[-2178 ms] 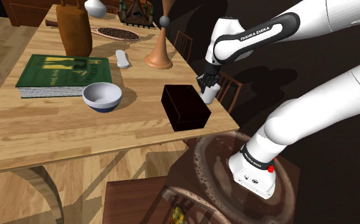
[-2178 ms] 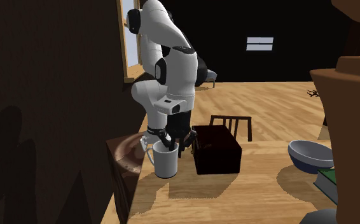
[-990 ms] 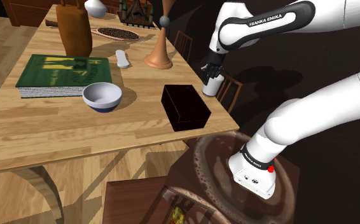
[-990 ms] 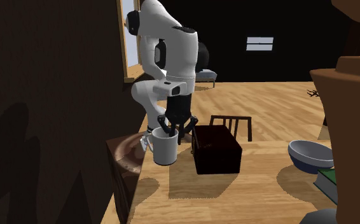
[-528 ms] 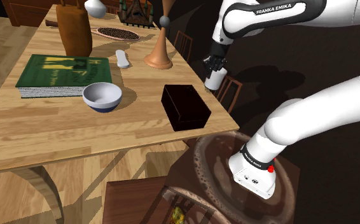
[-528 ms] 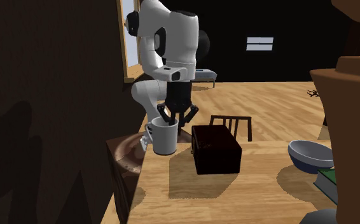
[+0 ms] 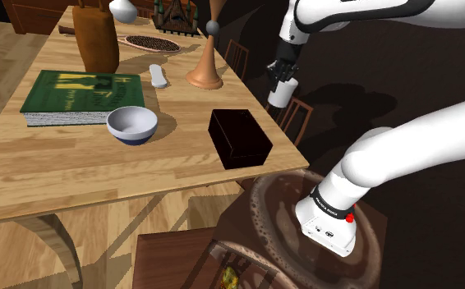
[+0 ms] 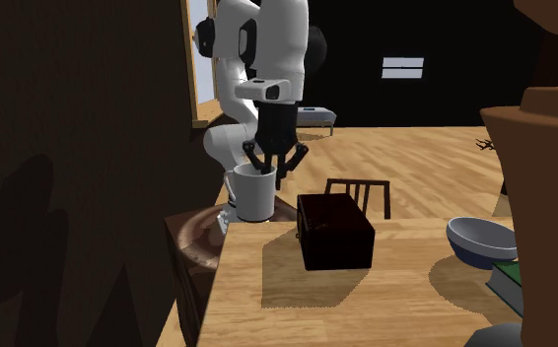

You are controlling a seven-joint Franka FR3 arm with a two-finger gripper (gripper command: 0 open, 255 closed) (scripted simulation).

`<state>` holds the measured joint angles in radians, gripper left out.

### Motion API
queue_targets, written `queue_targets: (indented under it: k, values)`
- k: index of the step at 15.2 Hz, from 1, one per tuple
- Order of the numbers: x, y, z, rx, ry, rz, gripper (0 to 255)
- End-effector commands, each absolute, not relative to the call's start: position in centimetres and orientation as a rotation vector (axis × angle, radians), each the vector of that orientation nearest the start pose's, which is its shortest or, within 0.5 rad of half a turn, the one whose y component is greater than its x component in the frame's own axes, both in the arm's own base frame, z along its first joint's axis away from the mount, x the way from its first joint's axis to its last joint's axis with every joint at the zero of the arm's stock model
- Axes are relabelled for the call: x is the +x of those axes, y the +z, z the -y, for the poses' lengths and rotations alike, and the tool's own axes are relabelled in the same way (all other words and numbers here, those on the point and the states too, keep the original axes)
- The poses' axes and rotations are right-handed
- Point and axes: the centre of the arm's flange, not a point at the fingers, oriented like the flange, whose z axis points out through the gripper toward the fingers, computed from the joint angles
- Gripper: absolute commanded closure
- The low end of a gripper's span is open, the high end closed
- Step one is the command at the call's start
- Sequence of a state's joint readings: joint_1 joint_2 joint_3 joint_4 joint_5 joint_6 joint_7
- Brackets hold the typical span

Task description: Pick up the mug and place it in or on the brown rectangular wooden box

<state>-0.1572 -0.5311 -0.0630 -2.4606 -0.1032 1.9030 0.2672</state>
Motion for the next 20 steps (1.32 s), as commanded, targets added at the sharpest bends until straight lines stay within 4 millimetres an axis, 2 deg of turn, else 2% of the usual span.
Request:
queue_targets:
  k: [1,7,20]
  values:
    - [37.4,49.1,9.4,-3.129,0.041,-0.705,255]
    - [37.4,52.0,9.4,-3.129,0.041,-0.705,255]
    - [37.9,54.2,-7.6,-3.129,0.041,-0.705,255]
